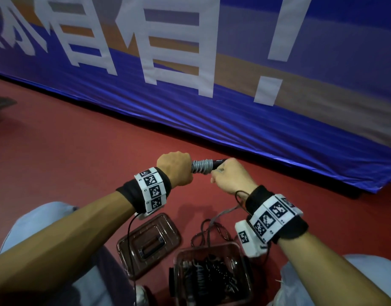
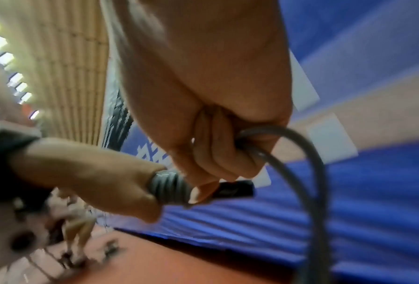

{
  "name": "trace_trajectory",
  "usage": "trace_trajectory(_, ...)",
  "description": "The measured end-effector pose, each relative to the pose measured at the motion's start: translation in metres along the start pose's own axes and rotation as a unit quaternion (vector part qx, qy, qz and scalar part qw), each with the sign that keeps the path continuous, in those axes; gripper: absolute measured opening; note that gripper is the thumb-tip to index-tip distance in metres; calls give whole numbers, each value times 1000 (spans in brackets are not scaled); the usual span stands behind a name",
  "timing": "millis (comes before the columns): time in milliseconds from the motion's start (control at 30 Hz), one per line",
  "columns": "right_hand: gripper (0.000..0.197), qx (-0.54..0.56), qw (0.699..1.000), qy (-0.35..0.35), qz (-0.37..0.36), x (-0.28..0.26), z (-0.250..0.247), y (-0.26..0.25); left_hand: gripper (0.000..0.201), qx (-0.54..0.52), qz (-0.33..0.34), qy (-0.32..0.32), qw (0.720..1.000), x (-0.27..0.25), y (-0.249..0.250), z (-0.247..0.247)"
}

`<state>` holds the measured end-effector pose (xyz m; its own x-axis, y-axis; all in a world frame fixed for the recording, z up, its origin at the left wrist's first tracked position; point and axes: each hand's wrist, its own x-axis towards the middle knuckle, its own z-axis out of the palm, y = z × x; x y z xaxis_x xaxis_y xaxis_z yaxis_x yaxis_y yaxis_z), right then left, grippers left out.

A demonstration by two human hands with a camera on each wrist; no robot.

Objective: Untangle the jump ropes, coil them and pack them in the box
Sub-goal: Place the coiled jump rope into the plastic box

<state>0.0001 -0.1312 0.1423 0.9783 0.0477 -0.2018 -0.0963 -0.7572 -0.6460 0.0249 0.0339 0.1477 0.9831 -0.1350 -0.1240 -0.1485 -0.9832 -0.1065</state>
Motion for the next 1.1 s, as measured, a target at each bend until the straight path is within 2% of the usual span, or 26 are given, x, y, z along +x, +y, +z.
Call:
trace_trajectory(100, 30, -181, 975, 57, -112, -8, -14, 6, 24, 25, 48, -31, 998, 0, -5, -1)
trace_trajectory(167, 44, -205, 963, 74, -162, -10, -26, 7, 24, 58, 96, -47, 993, 1, -7, -3)
trace_trajectory(267, 60, -217, 959, 56, -175, -12, -36, 5, 14, 125, 181, -25, 975, 3, -11, -7)
trace_trajectory(400, 59, -170, 972, -21, -162, -11, -37, 7, 20, 197, 271, 47, 941, 3, -18, -15)
trace_trajectory(533, 54, -89, 979, -89, -163, -9, -36, 10, 11, 225, 302, 97, 921, 2, -24, -28)
trace_trajectory(633, 49, -65, 975, -121, -173, -8, -32, 10, 18, 217, 337, 151, 903, 6, -32, -29)
trace_trajectory(700, 52, -69, 974, -138, -167, -7, -29, 8, 18, 202, 362, 178, 892, 8, -34, -31)
trace_trajectory(867, 77, -9, 968, -208, -138, -7, -30, 2, 10, 124, 400, 214, 882, 8, -38, -33)
trace_trajectory(967, 73, 27, 961, -241, -134, -9, -34, -3, 25, 56, 412, 235, 879, 11, -45, -27)
trace_trajectory(1100, 69, 139, 933, -291, -157, -12, -32, -3, 14, -18, 414, 261, 872, 12, -47, -21)
